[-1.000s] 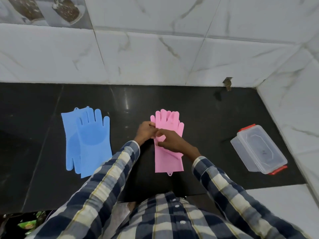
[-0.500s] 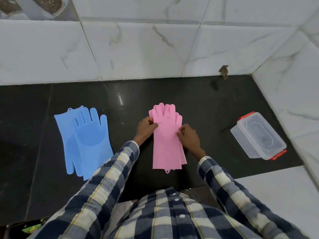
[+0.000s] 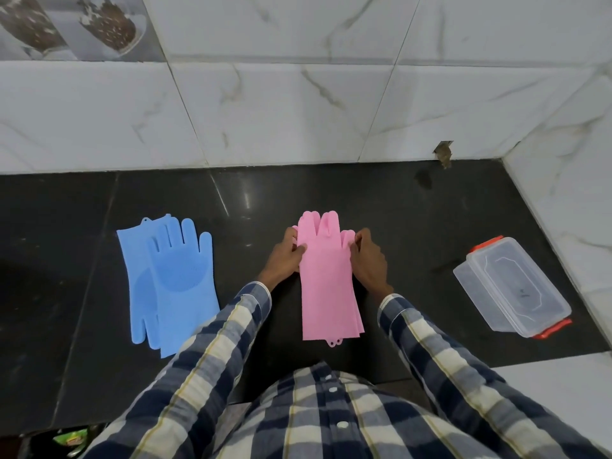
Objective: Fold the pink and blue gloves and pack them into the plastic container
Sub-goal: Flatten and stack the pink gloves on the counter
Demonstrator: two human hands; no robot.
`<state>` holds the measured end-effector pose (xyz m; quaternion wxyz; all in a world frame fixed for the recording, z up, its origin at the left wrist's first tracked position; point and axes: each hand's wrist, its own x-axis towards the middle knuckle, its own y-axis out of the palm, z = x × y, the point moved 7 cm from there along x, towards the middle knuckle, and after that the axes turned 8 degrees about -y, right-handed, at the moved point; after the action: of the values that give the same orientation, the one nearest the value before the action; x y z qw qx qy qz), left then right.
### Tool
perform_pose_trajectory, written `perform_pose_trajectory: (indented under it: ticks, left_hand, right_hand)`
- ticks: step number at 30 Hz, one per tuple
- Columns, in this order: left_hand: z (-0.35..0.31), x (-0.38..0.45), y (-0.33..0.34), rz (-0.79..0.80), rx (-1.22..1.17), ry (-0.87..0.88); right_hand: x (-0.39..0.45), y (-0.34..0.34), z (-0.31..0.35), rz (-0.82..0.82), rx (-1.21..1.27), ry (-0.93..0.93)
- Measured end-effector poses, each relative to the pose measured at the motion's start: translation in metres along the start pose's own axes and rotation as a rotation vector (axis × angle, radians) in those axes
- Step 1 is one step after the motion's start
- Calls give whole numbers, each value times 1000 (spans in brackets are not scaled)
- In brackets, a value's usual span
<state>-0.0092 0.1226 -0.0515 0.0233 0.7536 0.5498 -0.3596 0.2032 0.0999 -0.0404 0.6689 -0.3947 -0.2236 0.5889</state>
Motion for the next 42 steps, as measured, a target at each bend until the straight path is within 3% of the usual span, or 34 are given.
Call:
perform_pose_trajectory:
  ticks: [6, 15, 29, 33, 36, 42]
  left_hand:
    - [2, -4, -1, -5, -76, -15]
    - [7, 1, -3, -198, 184, -97]
    - [-4, 4, -5, -212, 341, 7]
    - [-2, 3, -2, -187, 267, -36]
    - [0, 2, -1, -176, 266, -46]
    - [3, 5, 0, -159, 318, -27]
  right_hand:
    - [9, 1, 6, 34, -100, -76]
    - [21, -1, -9, 167, 67, 38]
    - [23, -2, -14, 129, 157, 44]
    - [30, -13, 8, 29, 98, -69]
    - [36, -5, 27, 79, 54, -122]
    - [39, 7, 17, 97, 214, 18]
